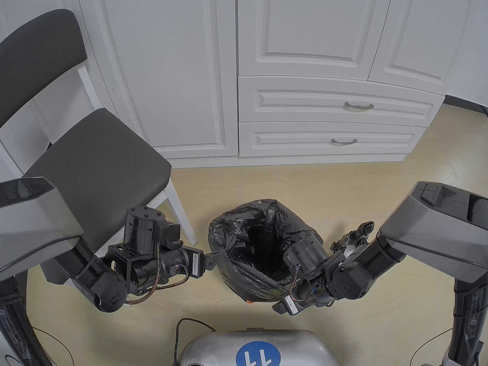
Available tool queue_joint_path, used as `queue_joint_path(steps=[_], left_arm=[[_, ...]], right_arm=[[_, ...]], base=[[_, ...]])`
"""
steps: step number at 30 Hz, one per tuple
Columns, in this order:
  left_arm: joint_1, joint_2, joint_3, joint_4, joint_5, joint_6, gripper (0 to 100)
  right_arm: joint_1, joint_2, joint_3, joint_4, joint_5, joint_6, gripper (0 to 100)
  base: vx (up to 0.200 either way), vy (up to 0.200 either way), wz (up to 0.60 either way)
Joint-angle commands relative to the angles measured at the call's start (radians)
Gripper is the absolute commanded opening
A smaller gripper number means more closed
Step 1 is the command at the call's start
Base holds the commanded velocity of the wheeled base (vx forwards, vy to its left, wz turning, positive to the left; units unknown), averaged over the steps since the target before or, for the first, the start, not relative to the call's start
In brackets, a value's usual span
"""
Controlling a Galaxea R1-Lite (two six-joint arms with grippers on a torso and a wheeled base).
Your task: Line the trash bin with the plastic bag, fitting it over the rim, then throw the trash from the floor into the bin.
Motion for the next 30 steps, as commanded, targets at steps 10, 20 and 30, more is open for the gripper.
queue_joint_path(steps=[10, 20, 30], left_arm=[[0.002, 0.207, -0.048, -0.099, 0.064, -0.002, 100], [0.007, 0.242, -0.131, -0.101, 0.064, -0.029, 100], [0.002, 0.322, -0.215, -0.11, 0.066, -0.114, 100]], right_arm=[[0.101, -0.062, -0.027, 0.008, 0.035, 0.141, 100], [0.153, -0.266, 0.053, 0.011, 0.063, 0.138, 100], [0.11, -0.297, 0.044, 0.002, 0.063, 0.14, 100]], base=[[0.0, 0.0, 0.0], [0.0, 0.0, 0.0], [0.0, 0.0, 0.0]])
